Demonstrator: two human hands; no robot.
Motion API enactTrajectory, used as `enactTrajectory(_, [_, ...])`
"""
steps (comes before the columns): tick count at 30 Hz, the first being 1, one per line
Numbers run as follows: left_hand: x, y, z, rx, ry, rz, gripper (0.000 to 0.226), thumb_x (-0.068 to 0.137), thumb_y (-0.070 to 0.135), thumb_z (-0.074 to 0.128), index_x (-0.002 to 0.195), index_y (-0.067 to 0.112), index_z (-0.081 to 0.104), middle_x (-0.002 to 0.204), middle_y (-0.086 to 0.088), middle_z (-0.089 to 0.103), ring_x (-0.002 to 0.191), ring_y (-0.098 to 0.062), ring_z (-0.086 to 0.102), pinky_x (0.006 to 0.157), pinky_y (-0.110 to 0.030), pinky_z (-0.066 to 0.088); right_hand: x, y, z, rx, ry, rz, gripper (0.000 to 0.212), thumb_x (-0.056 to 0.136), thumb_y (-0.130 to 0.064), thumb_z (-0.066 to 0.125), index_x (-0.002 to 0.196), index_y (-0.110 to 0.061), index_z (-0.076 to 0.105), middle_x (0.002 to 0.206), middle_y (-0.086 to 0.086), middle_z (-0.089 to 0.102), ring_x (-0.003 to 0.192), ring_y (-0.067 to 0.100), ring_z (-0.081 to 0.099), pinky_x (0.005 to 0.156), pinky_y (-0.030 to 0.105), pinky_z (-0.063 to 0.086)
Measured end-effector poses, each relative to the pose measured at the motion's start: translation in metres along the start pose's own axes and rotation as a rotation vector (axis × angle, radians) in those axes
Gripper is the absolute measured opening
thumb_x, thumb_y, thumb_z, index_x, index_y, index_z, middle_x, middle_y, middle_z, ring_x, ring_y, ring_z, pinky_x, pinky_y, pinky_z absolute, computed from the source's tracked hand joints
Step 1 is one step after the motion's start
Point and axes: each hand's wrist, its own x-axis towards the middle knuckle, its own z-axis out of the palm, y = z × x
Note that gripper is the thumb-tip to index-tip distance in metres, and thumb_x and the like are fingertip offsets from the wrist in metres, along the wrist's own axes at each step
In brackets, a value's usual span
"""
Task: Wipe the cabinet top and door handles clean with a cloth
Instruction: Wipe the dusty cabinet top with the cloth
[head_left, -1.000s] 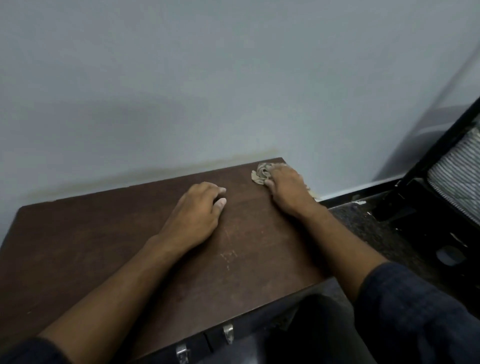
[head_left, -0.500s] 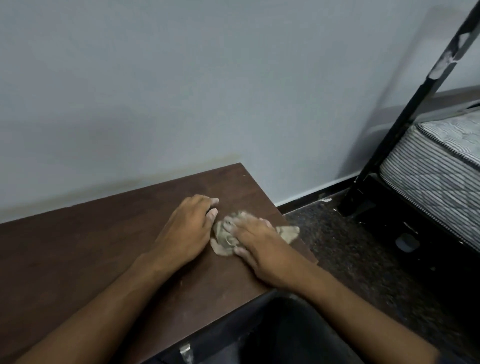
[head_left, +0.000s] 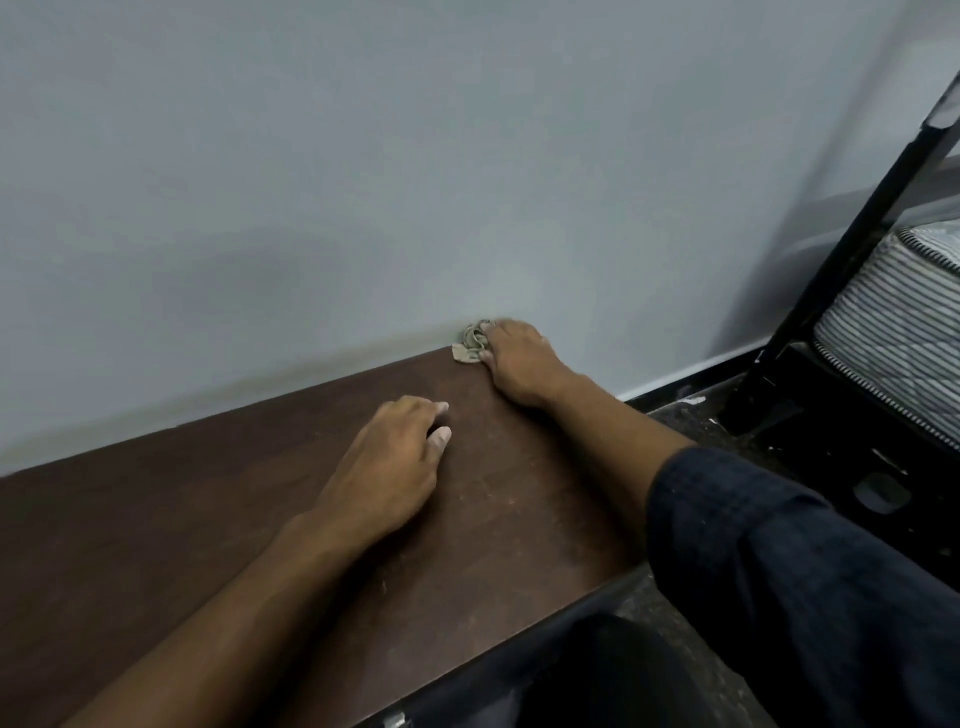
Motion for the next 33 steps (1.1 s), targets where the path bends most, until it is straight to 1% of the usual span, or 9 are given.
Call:
enactTrajectory(5, [0.005, -0.003, 0.003, -0.006, 0.037, 0.001, 0.034, 0.101, 0.026, 0.046, 0.131, 0.016, 0.057, 0.130, 0.002, 0.058, 0.120, -0.018, 0.050, 0.101, -0.030, 0.038, -0.021, -0.001, -0.001, 0.036, 0.026, -0.082, 0.045, 0.104, -0.032, 0.045, 0.146, -0.019, 0.045, 0.154, 0.006, 0.041, 0.147, 0.028, 0.029, 0.118, 0.054, 0.027])
enactTrajectory(8, [0.008, 0.001, 0.006, 0.004, 0.082, 0.032, 0.030, 0.101, 0.024, 0.045, 0.126, 0.015, 0.059, 0.125, 0.000, 0.059, 0.114, -0.019, 0.052, 0.099, -0.033, 0.041, -0.089, -0.013, -0.003, 0.100, -0.019, -0.245, 0.044, 0.099, -0.034, 0.048, 0.139, -0.018, 0.054, 0.148, 0.004, 0.050, 0.141, 0.025, 0.038, 0.118, 0.051, 0.029])
enactTrajectory(12, [-0.006, 0.011, 0.011, -0.012, 0.095, 0.102, 0.026, 0.098, 0.024, 0.051, 0.121, 0.020, 0.063, 0.118, 0.006, 0.062, 0.110, -0.013, 0.053, 0.096, -0.028, 0.042, -0.198, -0.022, 0.000, 0.104, -0.059, -0.337, 0.052, 0.100, -0.045, 0.039, 0.146, -0.022, 0.048, 0.155, -0.001, 0.044, 0.148, 0.022, 0.031, 0.120, 0.044, 0.020])
enactTrajectory(16, [-0.025, 0.022, 0.019, -0.017, 0.038, 0.158, 0.027, 0.096, 0.029, 0.051, 0.120, 0.023, 0.063, 0.114, 0.012, 0.060, 0.109, -0.008, 0.051, 0.097, -0.028, 0.043, -0.209, -0.004, -0.002, 0.010, 0.000, -0.239, 0.058, 0.098, -0.048, 0.033, 0.144, -0.018, 0.051, 0.150, 0.005, 0.050, 0.145, 0.027, 0.038, 0.119, 0.048, 0.032])
enactTrajectory(19, [-0.036, 0.029, 0.019, -0.023, 0.032, 0.167, 0.030, 0.097, 0.029, 0.050, 0.123, 0.023, 0.061, 0.116, 0.012, 0.059, 0.110, -0.008, 0.050, 0.099, -0.028, 0.042, -0.188, -0.008, 0.000, -0.027, 0.059, -0.070, 0.067, 0.094, -0.052, 0.021, 0.147, -0.020, 0.046, 0.154, 0.003, 0.045, 0.147, 0.025, 0.033, 0.119, 0.049, 0.029])
enactTrajectory(21, [-0.041, 0.030, 0.016, -0.020, 0.043, 0.161, 0.031, 0.097, 0.026, 0.050, 0.124, 0.020, 0.062, 0.117, 0.009, 0.060, 0.111, -0.011, 0.051, 0.100, -0.031, 0.043, -0.192, -0.023, 0.004, -0.012, 0.087, -0.058, 0.061, 0.096, -0.048, 0.025, 0.147, -0.022, 0.045, 0.154, -0.001, 0.045, 0.148, 0.023, 0.031, 0.119, 0.050, 0.029])
enactTrajectory(25, [-0.053, 0.030, 0.010, -0.039, 0.044, 0.146, 0.031, 0.097, 0.023, 0.050, 0.126, 0.019, 0.062, 0.118, 0.008, 0.061, 0.112, -0.012, 0.053, 0.101, -0.034, 0.045, -0.234, -0.019, 0.003, -0.002, 0.030, -0.253, 0.054, 0.099, -0.045, 0.034, 0.143, -0.019, 0.052, 0.150, 0.000, 0.050, 0.144, 0.021, 0.038, 0.119, 0.042, 0.031])
enactTrajectory(30, [-0.070, 0.032, 0.003, -0.048, 0.044, 0.158, 0.029, 0.099, 0.023, 0.050, 0.125, 0.021, 0.062, 0.119, 0.011, 0.060, 0.113, -0.007, 0.051, 0.102, -0.028, 0.042, -0.226, 0.021, -0.009, 0.014, 0.156, 0.047, 0.053, 0.094, -0.037, 0.045, 0.143, -0.017, 0.053, 0.150, 0.005, 0.051, 0.144, 0.026, 0.040, 0.119, 0.045, 0.030])
enactTrajectory(33, [-0.070, 0.028, 0.000, -0.037, 0.094, 0.101, 0.028, 0.098, 0.020, 0.051, 0.123, 0.019, 0.063, 0.119, 0.009, 0.062, 0.113, -0.011, 0.053, 0.100, -0.028, 0.043, -0.236, -0.019, 0.004, 0.006, 0.118, 0.024, 0.053, 0.097, -0.042, 0.035, 0.145, -0.024, 0.048, 0.155, -0.001, 0.044, 0.150, 0.023, 0.029, 0.122, 0.050, 0.021])
